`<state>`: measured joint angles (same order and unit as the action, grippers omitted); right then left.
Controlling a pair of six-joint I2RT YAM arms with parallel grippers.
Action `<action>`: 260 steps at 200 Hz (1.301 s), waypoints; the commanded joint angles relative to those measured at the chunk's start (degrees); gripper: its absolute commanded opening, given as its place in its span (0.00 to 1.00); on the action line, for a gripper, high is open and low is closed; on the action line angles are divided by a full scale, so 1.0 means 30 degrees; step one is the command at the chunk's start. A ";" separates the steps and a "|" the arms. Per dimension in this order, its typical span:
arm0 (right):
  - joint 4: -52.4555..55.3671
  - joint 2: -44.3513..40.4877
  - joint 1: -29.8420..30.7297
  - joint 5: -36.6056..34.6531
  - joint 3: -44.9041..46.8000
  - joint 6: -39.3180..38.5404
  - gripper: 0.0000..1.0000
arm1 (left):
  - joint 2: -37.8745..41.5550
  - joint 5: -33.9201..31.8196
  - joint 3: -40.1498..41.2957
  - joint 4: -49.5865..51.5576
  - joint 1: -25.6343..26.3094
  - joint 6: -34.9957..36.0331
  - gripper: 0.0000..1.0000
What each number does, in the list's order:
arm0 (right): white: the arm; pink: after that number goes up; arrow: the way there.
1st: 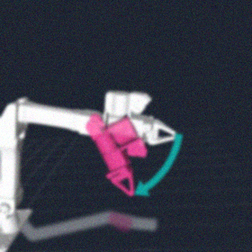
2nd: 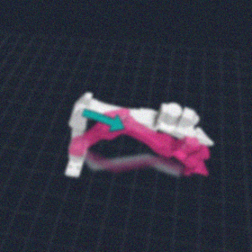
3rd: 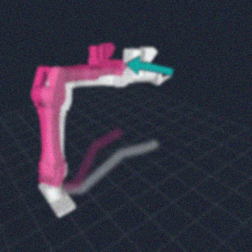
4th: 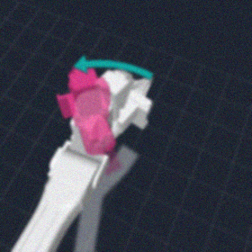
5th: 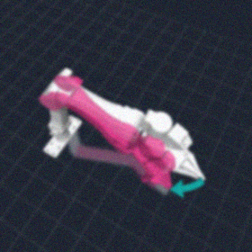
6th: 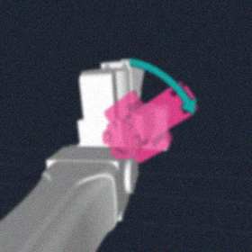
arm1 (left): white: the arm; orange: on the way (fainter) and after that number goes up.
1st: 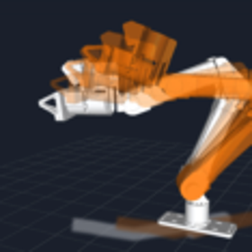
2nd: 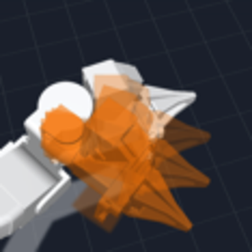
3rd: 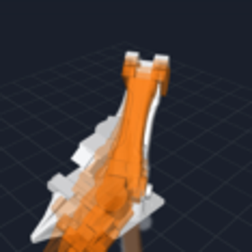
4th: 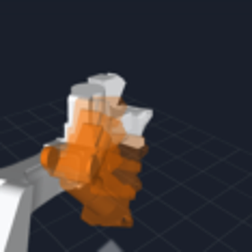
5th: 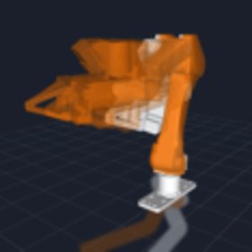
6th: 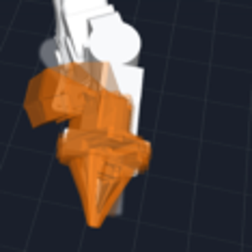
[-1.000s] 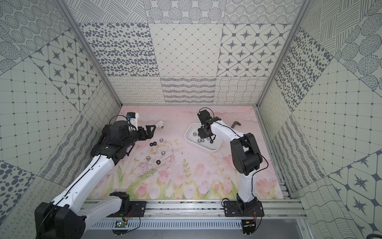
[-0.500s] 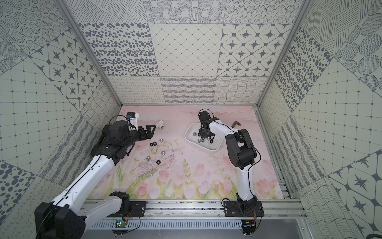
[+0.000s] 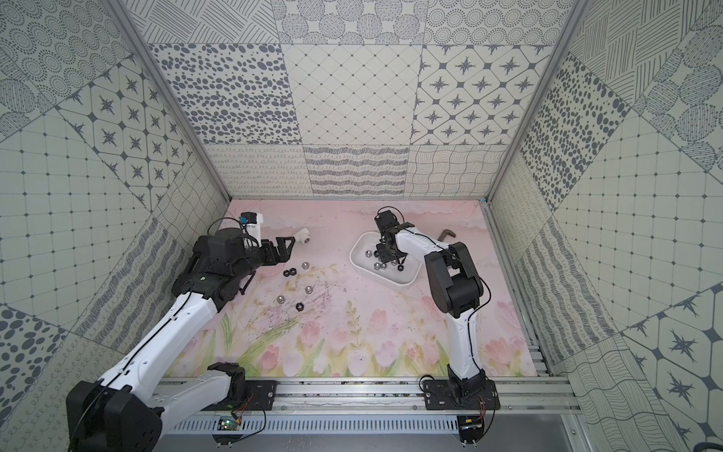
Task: Put the nuts on the desktop into the storage box
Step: Place the nut in the storage box, then pick up the nut from the center of the board.
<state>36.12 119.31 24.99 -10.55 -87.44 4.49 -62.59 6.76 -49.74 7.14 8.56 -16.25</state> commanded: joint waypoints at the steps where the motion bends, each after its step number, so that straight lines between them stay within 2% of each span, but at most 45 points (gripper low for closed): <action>1: -0.0440 -0.0620 -0.0011 0.0146 -0.0383 0.0060 0.54 | -0.0018 -0.0116 -0.0150 0.0197 0.0027 0.0063 0.99; 43: -0.0387 -0.2354 0.1078 0.0288 -0.0826 -0.0001 0.54 | 0.0000 -0.0101 -0.0148 0.0185 0.0017 0.0056 0.99; 82: -0.0074 -0.2946 0.3662 0.1024 -0.2270 -0.0153 0.54 | -0.0019 -0.0126 -0.0238 0.0215 0.0025 0.0085 0.99; 134: 0.1012 -0.1041 0.7045 0.2486 -0.4482 -0.0264 0.54 | 0.0112 -0.0460 -0.0267 0.0203 0.0027 -0.0103 0.99; 159: 0.0843 -0.0386 0.7784 0.4096 -0.4474 0.0376 0.54 | 0.0593 -0.1541 0.0053 -0.0109 0.0004 -0.0398 0.99; 190: 0.0822 0.0478 0.8852 0.4336 -0.4777 0.0560 0.54 | 0.0513 -0.2940 -0.0090 0.0452 -0.0006 -0.0545 0.99; 260: 0.0642 0.2552 1.0278 0.4434 -0.5419 0.1008 0.54 | 0.0396 -0.2660 -0.0046 0.0384 -0.0021 -0.0472 0.99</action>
<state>38.94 125.05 54.87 2.76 -101.30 6.46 -61.25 0.34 -49.74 8.43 8.56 -17.17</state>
